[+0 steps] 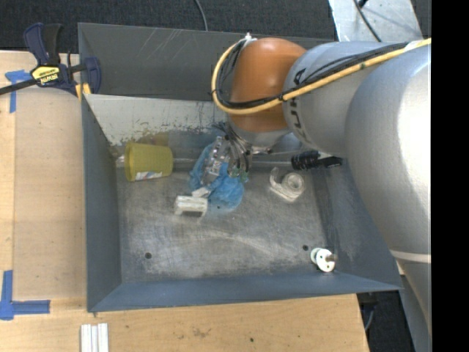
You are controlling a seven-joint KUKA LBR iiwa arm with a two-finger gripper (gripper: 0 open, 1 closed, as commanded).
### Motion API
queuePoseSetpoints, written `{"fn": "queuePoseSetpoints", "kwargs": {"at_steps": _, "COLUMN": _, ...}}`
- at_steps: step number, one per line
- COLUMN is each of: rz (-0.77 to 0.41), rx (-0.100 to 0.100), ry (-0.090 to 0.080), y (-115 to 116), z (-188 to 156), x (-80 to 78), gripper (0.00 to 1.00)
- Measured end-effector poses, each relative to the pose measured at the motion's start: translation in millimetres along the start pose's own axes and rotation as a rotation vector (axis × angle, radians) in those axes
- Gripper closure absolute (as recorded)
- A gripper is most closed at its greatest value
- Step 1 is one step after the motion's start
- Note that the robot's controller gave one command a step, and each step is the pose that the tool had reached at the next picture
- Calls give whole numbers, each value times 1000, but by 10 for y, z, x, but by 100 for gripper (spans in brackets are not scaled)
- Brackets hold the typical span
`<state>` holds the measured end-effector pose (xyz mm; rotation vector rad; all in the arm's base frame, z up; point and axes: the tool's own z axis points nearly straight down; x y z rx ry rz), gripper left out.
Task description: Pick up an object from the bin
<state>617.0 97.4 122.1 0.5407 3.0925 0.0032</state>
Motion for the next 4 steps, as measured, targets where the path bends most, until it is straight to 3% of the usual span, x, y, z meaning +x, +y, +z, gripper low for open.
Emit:
{"fn": "queuePoseSetpoints", "kwargs": {"at_steps": 1, "rz": 25, "rx": 1, "ry": -3, "y": 17, "z": -246, "x": -9, "gripper": 0}}
{"fn": "queuePoseSetpoints", "kwargs": {"at_steps": 2, "rz": 24, "rx": 1, "ry": -2, "y": 17, "z": -245, "x": -7, "gripper": 100}}
{"fn": "queuePoseSetpoints", "kwargs": {"at_steps": 3, "rz": 24, "rx": 2, "ry": -2, "y": 17, "z": -243, "x": -6, "gripper": 0}}
{"fn": "queuePoseSetpoints", "kwargs": {"at_steps": 4, "rz": 23, "rx": 2, "ry": -2, "y": 17, "z": -243, "x": -6, "gripper": 0}}
